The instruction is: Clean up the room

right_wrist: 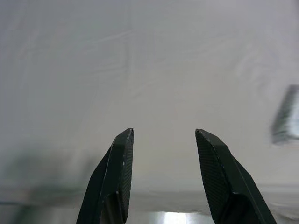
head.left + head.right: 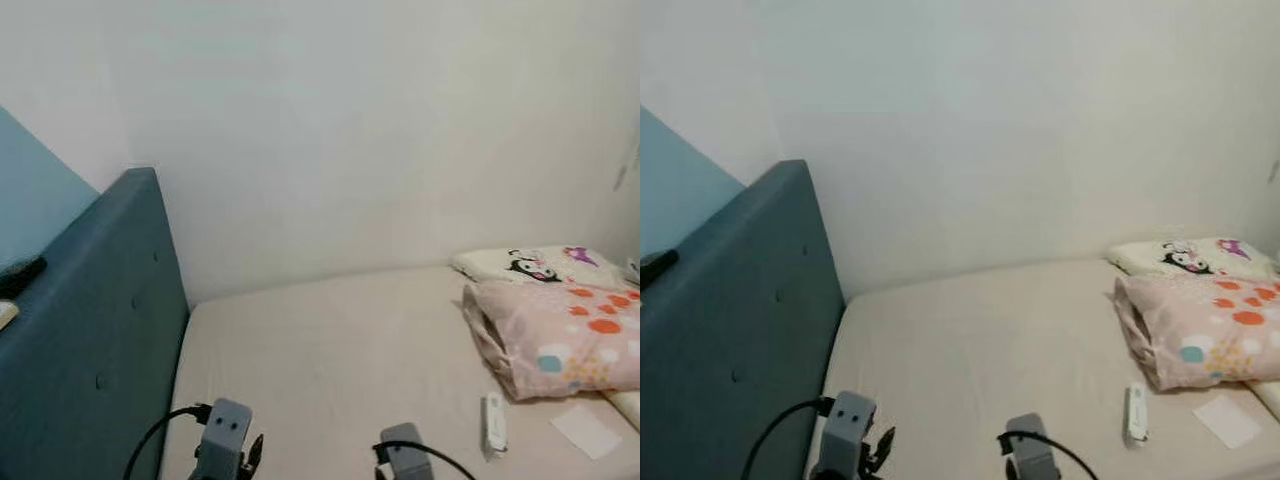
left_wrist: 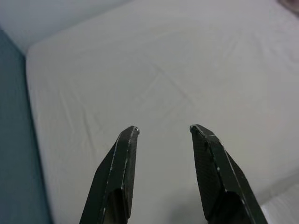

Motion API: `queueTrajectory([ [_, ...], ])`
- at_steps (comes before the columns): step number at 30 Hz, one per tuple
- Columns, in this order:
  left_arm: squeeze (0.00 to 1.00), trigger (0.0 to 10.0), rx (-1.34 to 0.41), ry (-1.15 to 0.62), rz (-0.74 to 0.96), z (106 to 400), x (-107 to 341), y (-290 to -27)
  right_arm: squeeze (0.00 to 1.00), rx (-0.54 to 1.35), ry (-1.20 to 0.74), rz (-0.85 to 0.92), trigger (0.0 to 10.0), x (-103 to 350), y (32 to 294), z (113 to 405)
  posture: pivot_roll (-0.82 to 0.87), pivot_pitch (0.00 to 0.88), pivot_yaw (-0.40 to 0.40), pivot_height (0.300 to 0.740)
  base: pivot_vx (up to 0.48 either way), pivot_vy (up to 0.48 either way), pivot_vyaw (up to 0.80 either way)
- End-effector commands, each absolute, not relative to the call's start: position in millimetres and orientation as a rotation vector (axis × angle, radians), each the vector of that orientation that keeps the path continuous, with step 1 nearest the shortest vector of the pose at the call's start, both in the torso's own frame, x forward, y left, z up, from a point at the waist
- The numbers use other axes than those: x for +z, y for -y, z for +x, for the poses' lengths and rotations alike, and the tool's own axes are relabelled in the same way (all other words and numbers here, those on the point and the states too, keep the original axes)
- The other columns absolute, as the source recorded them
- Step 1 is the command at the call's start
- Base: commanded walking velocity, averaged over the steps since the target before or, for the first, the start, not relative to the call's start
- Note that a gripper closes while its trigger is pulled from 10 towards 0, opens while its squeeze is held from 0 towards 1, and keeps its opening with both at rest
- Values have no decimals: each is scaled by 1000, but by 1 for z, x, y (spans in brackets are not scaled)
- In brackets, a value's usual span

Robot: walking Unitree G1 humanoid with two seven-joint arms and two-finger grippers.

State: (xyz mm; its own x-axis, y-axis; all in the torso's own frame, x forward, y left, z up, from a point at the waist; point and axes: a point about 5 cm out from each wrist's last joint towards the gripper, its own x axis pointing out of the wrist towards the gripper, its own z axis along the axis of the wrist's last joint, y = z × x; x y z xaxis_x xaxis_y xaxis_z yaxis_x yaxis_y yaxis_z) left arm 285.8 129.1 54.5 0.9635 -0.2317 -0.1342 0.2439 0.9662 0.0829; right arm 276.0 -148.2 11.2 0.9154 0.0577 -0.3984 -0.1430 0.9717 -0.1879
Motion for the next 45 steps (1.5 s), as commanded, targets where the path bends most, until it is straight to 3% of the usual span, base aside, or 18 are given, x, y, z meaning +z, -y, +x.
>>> queueTrajectory([
  [1,0,10000,-227,-147,103,283,49,-134,0,117,-414,-203,10000,8,142,274,-12,56,17,740,240,0,0],
  [16,0,10000,-186,-129,132,286,52,-140,0,122,-411,-204,10000,9,141,275,-6,53,15,740,0,0,0],
  [45,0,10000,-205,-126,143,282,50,-137,0,126,-410,-215,10000,8,142,274,-12,33,14,740,0,-280,0],
])
